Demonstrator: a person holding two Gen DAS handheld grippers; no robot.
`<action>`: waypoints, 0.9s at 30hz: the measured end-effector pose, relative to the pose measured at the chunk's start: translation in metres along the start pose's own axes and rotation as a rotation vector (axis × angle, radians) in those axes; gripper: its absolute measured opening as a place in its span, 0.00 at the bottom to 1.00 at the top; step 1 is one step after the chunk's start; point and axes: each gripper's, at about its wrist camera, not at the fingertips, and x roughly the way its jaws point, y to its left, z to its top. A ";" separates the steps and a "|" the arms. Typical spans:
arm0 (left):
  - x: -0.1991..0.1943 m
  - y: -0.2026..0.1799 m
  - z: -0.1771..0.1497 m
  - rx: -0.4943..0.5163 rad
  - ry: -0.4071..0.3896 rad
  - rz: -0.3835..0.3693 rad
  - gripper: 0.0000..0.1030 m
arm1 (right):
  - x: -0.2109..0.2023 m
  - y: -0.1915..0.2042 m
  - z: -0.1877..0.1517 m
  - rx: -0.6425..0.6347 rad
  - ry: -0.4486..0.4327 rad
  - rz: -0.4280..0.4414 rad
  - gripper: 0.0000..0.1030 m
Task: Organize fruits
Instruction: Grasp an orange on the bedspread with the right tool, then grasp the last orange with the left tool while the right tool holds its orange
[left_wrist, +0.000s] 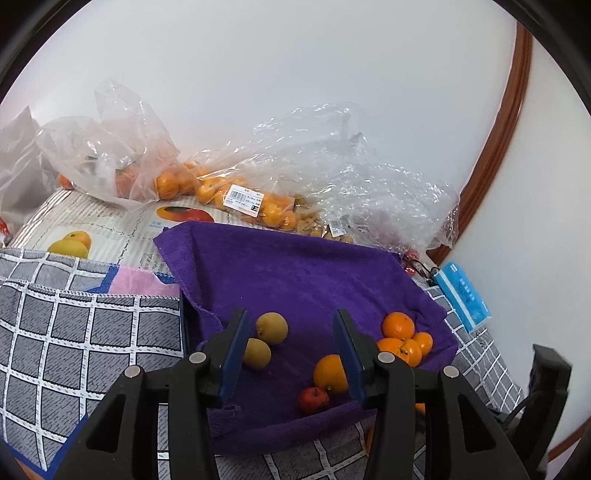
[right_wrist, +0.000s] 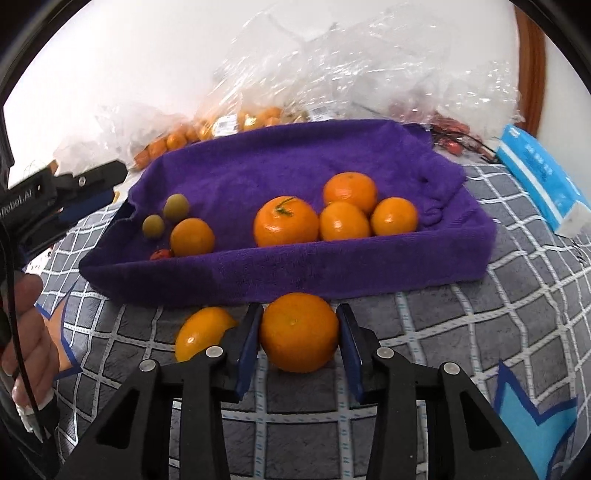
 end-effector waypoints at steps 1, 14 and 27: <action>0.000 -0.001 0.000 0.007 0.000 0.008 0.43 | -0.003 -0.003 0.000 0.011 -0.003 0.004 0.39; -0.029 -0.047 -0.021 0.129 0.043 0.001 0.52 | -0.051 -0.029 -0.009 0.008 -0.080 -0.062 0.39; -0.033 -0.057 -0.080 0.118 0.208 -0.003 0.54 | -0.084 -0.049 -0.028 0.022 -0.127 -0.071 0.39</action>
